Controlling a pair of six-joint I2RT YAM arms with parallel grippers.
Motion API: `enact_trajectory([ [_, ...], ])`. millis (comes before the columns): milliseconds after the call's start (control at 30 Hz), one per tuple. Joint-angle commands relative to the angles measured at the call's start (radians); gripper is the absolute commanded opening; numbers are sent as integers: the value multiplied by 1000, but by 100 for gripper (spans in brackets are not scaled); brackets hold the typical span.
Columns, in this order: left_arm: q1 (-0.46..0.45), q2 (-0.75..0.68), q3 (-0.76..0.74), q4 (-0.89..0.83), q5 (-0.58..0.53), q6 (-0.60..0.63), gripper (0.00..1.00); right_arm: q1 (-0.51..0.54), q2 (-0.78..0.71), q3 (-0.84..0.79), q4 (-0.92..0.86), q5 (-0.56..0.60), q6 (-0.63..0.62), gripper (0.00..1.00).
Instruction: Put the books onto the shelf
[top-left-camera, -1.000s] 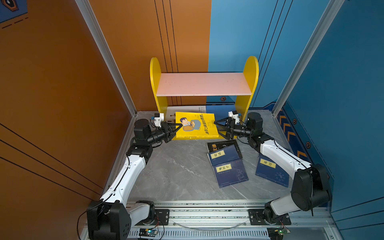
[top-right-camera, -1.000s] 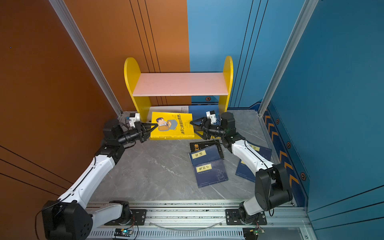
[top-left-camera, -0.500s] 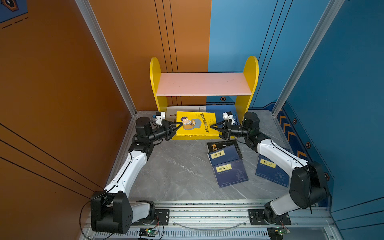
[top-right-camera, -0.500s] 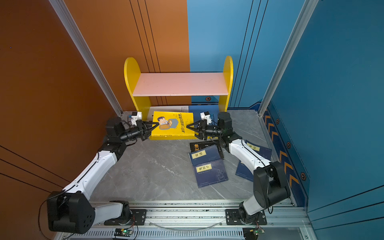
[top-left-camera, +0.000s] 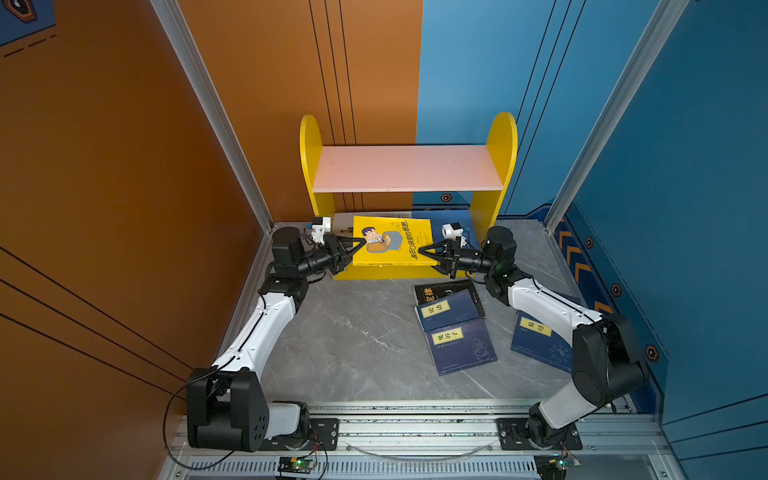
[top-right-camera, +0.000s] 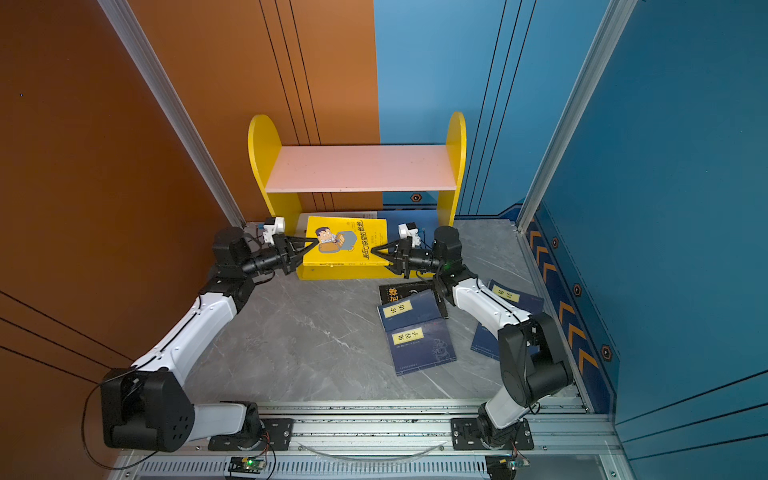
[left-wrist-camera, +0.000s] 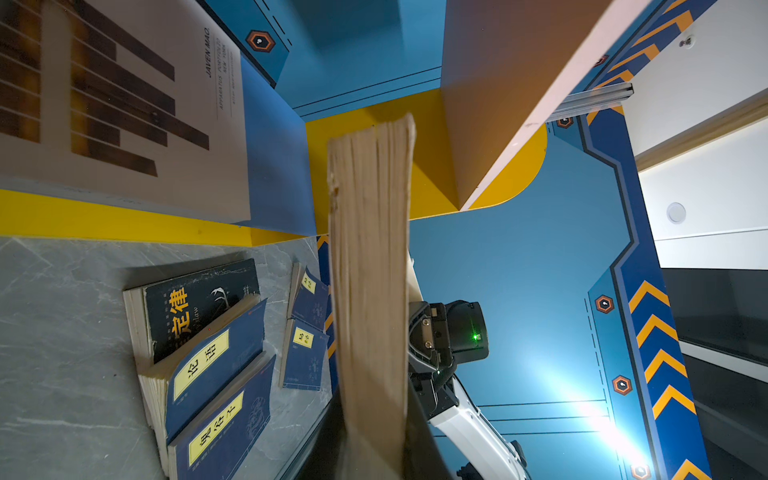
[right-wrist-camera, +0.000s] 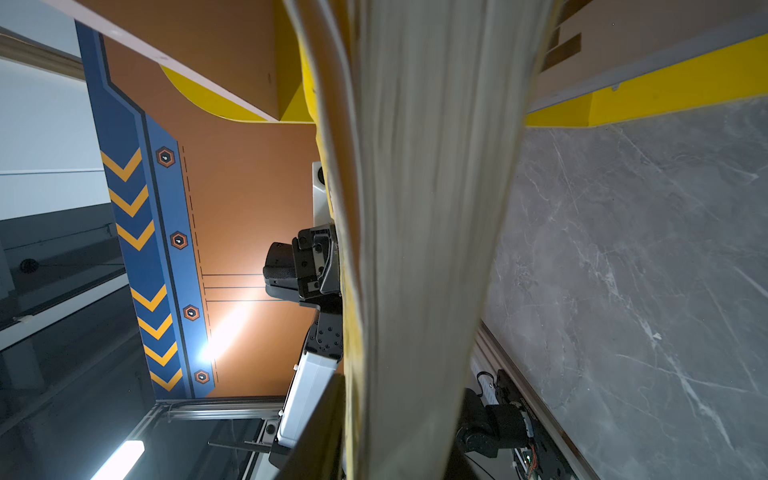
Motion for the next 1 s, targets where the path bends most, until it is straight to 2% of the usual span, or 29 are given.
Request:
enact_trajectory([
  [0,11,7,47,64,26,14,0,9,-4,36,-81,-5,-89,35],
  [100,12,16,55,69,31,11,0,10,-23,53,-216,10,-183,37],
  [200,13,23,66,69,38,11,0,10,-34,52,-235,15,-198,39],
  [367,14,32,77,71,41,11,0,8,-33,54,-223,27,-191,32],
  [633,18,39,75,59,35,7,0,0,-38,41,-115,53,-114,20],
  [733,44,31,85,-38,-4,30,6,-8,-46,44,-104,95,-108,15],
  [767,55,25,87,-72,-20,41,13,-8,-45,44,-98,110,-105,13],
  [833,80,8,100,-145,-52,72,18,0,-34,48,-44,148,-84,12],
  [900,107,-13,117,-198,-72,94,38,9,-15,55,25,175,-53,12],
  [967,138,-38,135,-269,-94,124,52,16,13,72,72,205,-25,13],
])
